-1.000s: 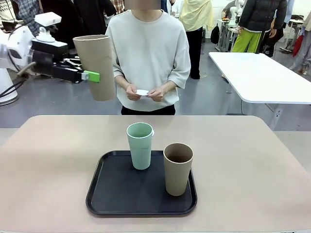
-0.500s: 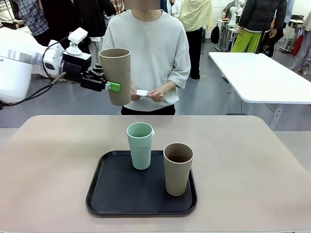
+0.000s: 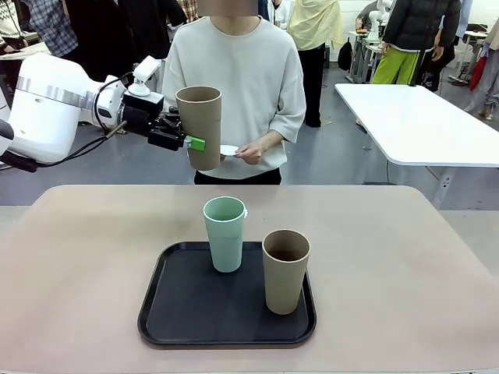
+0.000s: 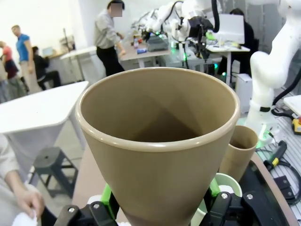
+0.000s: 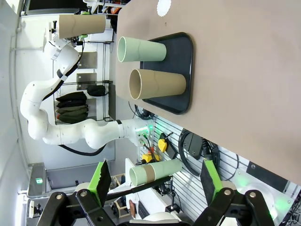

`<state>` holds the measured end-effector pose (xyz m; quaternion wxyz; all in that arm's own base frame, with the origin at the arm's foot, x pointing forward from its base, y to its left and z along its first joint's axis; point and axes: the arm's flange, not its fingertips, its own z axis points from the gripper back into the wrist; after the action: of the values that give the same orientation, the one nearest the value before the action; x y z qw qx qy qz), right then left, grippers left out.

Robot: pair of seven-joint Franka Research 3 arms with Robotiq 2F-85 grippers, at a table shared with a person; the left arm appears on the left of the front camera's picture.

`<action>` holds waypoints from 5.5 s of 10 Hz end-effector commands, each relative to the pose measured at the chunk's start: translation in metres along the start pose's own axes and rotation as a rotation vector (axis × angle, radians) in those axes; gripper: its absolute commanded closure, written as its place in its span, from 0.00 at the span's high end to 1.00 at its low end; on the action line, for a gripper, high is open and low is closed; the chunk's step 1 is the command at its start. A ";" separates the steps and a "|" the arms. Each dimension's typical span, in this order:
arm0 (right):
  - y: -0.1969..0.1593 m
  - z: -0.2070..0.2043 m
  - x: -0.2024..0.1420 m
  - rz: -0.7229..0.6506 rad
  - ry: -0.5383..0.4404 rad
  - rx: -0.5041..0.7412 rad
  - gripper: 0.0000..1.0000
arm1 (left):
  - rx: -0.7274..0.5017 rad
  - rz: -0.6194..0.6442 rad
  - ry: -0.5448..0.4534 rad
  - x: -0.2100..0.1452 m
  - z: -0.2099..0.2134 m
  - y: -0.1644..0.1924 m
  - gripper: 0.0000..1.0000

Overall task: Place coasters on the table and set cups on them.
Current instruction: Pick up one Reusable plastic cup and place it on a coaster set by the human.

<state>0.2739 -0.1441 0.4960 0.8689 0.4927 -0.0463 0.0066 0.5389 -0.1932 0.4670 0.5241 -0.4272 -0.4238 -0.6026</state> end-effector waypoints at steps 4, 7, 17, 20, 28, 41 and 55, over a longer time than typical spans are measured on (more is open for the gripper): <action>-0.001 0.000 0.000 0.002 0.001 0.013 1.00 | 0.005 0.001 0.000 0.000 0.003 0.001 0.85; -0.001 0.000 0.000 0.002 0.001 0.013 1.00 | -0.011 0.054 -0.048 -0.034 -0.012 0.055 0.85; -0.001 0.000 0.000 0.002 0.001 0.013 1.00 | 0.045 -0.009 -0.104 -0.110 -0.056 0.099 0.85; -0.001 0.000 0.000 0.002 0.001 0.013 1.00 | 0.031 0.035 -0.041 -0.115 -0.053 0.091 0.85; -0.001 0.000 0.000 0.002 0.001 0.013 1.00 | 0.077 0.004 -0.054 -0.131 -0.051 0.099 0.85; -0.001 0.000 0.000 0.002 0.001 0.013 1.00 | 0.049 0.140 0.001 -0.188 -0.096 0.131 0.85; -0.001 0.000 0.000 0.002 0.001 0.013 1.00 | 0.012 0.139 0.028 -0.195 -0.100 0.103 0.85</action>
<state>0.2739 -0.1442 0.4960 0.8690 0.4926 -0.0462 0.0064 0.6605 -0.2449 0.2562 0.5754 -0.4509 -0.3899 -0.5599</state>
